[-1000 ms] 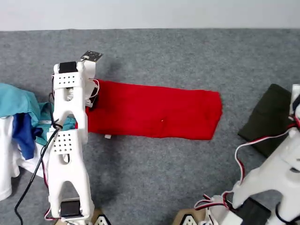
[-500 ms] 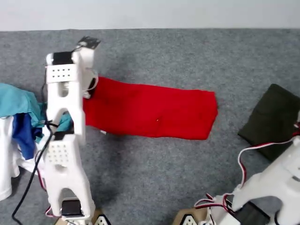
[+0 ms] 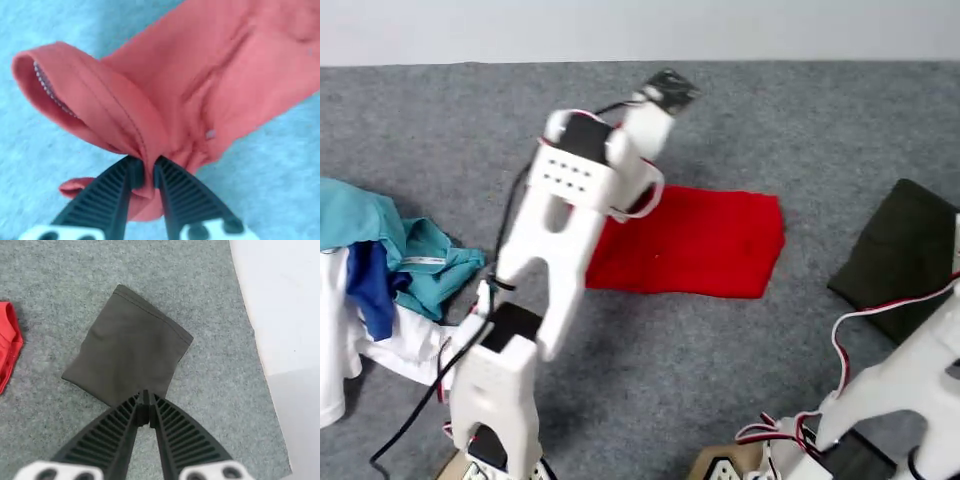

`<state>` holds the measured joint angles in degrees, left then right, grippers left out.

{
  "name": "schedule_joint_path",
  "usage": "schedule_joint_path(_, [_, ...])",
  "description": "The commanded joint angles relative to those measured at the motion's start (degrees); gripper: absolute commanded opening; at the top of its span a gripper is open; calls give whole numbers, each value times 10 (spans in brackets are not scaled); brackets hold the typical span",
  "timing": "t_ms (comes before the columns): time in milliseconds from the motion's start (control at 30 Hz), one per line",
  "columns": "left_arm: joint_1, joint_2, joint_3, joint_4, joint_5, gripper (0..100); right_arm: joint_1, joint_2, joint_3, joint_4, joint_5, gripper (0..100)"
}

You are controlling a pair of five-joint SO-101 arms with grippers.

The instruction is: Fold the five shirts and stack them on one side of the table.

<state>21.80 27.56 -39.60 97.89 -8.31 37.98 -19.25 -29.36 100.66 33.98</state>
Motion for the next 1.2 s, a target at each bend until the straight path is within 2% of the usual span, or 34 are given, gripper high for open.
schedule_joint_path(0, [47, -35, -8, -46, 25, 5, 8, -13, 0, 23, 4, 9])
schedule_joint_path(200, [99, 12, -46, -84, 57, 5, 8, -13, 7, 23, 3, 9])
schedule_joint_path(600, [157, 239, -348, -40, 79, 5, 8, -14, 31, 23, 2, 9])
schedule_joint_path(833, [182, 316, -395, -64, 86, 8, 7, -13, 31, 23, 2, 9])
schedule_joint_path(933, [187, 330, -396, -77, 92, 77, 6, -13, 31, 23, 2, 9])
schedule_joint_path(1033, [185, 331, -397, -78, 138, 196, 6, -13, 31, 23, 2, 9])
schedule_joint_path(1100, [185, 329, -398, -76, 144, 258, 6, -13, 31, 23, 2, 9])
schedule_joint_path(1167, [186, 322, -404, -68, 143, 268, 6, -13, 31, 23, 2, 9])
